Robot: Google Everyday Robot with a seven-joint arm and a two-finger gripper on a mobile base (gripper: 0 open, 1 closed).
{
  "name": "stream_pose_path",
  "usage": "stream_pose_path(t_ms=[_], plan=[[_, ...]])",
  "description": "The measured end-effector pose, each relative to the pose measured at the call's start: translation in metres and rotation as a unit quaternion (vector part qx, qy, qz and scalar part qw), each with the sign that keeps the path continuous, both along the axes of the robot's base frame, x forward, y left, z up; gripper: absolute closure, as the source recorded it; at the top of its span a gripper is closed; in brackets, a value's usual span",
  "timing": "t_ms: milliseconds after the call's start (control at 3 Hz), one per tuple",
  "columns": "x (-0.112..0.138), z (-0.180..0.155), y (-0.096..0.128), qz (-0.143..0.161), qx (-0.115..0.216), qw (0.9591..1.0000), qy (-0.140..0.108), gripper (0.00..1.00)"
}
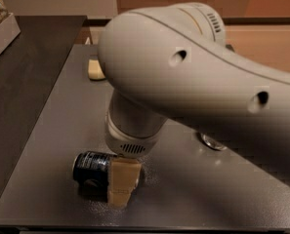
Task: Pick pepsi can
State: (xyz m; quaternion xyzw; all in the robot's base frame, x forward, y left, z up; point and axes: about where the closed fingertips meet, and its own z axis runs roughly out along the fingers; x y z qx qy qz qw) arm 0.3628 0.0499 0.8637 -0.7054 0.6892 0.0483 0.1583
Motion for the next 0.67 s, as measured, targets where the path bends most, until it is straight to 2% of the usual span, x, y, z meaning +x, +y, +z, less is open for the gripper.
stream_pose_path(t_ms=[333, 667], plan=[[-0.0029, -0.0105, 0.007, 0.014, -0.012, 0.9998, 0.003, 0.0], [-0.0048, -0.0189, 0.0111, 0.024, -0.028, 0.9993, 0.01, 0.18]])
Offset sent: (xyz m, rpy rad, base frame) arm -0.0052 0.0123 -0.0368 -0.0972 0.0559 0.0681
